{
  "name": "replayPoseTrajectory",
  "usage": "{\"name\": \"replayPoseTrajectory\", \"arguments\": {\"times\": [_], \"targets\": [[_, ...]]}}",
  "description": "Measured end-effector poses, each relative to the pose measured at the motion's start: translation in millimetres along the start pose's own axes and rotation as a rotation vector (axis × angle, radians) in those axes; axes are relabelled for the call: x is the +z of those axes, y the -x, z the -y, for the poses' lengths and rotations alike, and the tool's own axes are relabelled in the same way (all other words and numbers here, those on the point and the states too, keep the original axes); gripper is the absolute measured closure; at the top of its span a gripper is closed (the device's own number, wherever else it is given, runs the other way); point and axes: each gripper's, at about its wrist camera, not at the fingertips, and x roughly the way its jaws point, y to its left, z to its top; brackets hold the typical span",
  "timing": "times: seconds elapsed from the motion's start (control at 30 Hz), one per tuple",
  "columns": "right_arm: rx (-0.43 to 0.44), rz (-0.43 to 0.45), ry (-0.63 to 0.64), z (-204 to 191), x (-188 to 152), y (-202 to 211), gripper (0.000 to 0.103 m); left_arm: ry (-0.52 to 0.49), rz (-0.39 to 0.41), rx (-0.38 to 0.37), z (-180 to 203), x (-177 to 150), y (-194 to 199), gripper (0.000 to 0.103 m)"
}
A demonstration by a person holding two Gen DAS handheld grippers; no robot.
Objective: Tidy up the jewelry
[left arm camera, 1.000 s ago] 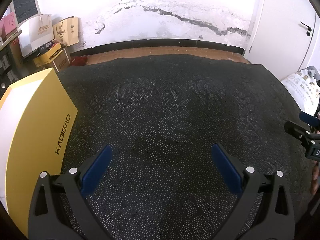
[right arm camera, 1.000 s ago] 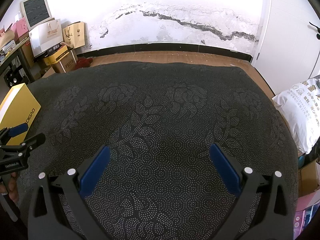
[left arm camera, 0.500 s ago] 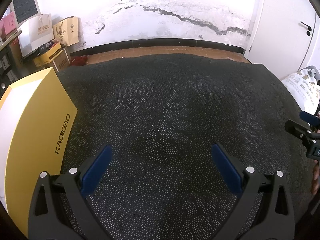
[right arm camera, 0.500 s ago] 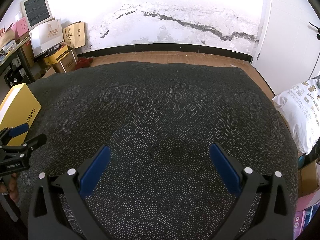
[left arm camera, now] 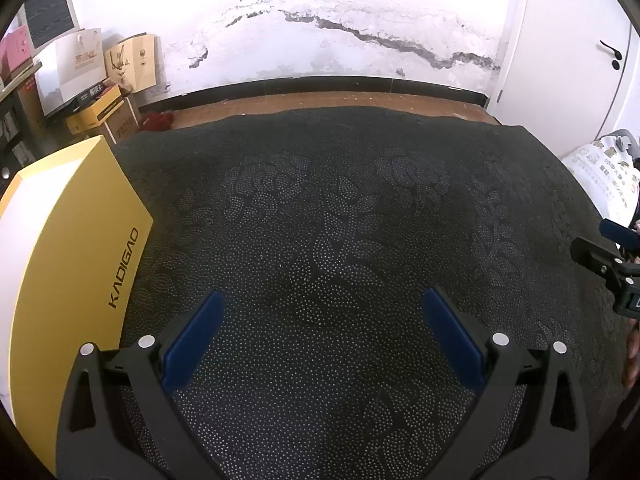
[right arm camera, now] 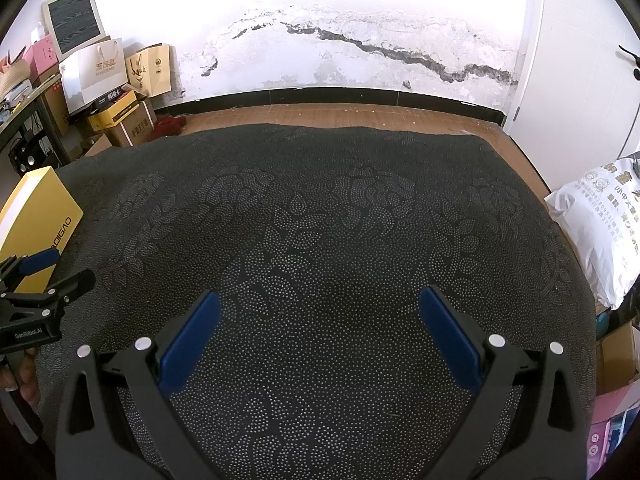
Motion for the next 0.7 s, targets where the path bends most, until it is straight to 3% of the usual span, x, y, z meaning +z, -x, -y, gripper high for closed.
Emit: {"name": "replayPoseTrajectory", "arguments": {"times": [0.7], "targets": [[0.003,0.002,0.002,-1.1,1.1,0.3,0.007,0.006,0.005,-0.008,-0.9,-1.4,0.0,0.006]]}}
